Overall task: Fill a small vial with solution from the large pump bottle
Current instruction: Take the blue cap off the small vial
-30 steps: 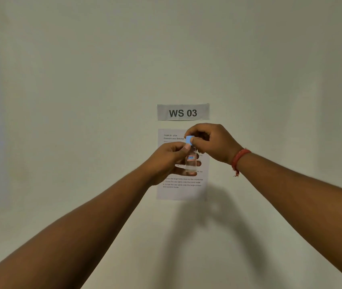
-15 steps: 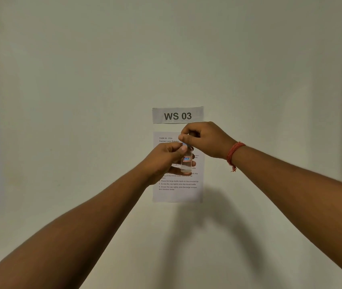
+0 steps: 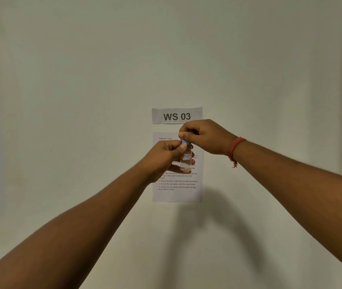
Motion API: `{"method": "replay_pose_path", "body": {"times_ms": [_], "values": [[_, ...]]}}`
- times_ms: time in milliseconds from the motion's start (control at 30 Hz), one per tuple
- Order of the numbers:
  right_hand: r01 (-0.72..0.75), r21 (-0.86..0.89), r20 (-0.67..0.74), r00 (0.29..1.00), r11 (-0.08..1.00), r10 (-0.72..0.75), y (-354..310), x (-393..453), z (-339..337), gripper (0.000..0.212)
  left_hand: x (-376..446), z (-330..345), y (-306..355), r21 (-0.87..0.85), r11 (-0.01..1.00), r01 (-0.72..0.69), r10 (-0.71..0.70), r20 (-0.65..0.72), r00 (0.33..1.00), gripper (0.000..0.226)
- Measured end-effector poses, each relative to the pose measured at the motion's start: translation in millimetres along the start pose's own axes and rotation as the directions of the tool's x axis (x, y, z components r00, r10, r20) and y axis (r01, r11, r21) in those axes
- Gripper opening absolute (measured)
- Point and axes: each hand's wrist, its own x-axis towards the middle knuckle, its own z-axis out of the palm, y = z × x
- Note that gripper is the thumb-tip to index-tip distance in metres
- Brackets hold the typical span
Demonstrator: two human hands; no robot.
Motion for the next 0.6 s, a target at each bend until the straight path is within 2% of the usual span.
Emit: {"method": "replay_pose_path", "body": {"times_ms": [600], "values": [[0.030,0.022,0.062,0.998,0.999,-0.032,-0.2,0.7,3.0,0.015,-5.2,-4.7,0.7,-0.046,0.998,0.034,-0.034,0.008,0.999,0.026]]}}
